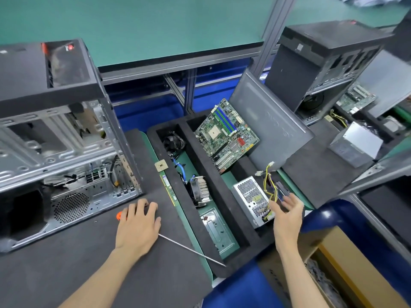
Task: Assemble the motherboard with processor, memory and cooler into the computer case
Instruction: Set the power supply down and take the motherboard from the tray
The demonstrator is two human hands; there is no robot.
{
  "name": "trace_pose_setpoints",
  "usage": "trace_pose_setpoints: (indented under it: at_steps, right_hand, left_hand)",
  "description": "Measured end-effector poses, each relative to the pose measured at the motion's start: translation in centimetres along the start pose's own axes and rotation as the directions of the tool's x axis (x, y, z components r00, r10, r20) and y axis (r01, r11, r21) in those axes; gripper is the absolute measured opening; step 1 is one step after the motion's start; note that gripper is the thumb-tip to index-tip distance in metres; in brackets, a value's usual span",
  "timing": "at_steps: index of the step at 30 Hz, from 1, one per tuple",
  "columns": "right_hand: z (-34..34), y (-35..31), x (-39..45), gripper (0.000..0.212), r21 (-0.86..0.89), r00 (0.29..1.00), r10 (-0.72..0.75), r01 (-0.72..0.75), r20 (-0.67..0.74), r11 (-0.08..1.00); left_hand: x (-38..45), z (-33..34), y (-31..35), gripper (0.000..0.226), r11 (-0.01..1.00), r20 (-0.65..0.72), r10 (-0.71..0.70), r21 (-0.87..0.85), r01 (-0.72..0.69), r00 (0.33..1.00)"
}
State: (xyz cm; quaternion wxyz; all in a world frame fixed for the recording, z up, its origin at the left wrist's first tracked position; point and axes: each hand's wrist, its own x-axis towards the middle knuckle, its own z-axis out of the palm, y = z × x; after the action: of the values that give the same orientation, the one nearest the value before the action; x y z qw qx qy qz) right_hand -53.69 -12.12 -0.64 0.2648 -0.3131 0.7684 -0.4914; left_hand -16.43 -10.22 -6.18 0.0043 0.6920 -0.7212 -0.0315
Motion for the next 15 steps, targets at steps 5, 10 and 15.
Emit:
trace_pose_setpoints:
  at_steps: [5, 10, 15]
  right_hand:
    - [1.6, -3.5, -1.2, 0.045, -0.278, 0.802, -0.596, 0.567, -0.027, 0.775]
    - [7.2, -6.7, 1.1, 0.044, -0.270, 0.723, -0.604, 0.688, 0.336, 0.674]
    - [12.1, -9.6, 6.9, 0.049, -0.430, 0.775, -0.472, 0.628, 0.421, 0.649]
  left_hand:
    - [1.1, -1.3, 1.0, 0.022, 0.999, 0.079, 0.033, -0.044, -0.029, 0.996]
    - [3.9, -2.6, 3.3, 0.021, 0.960, 0.062, 0.146, -0.250, -0.127, 0.987]
    - [8.9, -4.4, 6.9, 0.027, 0.886, 0.032, 0.162, -0.444, -0.131, 0.986]
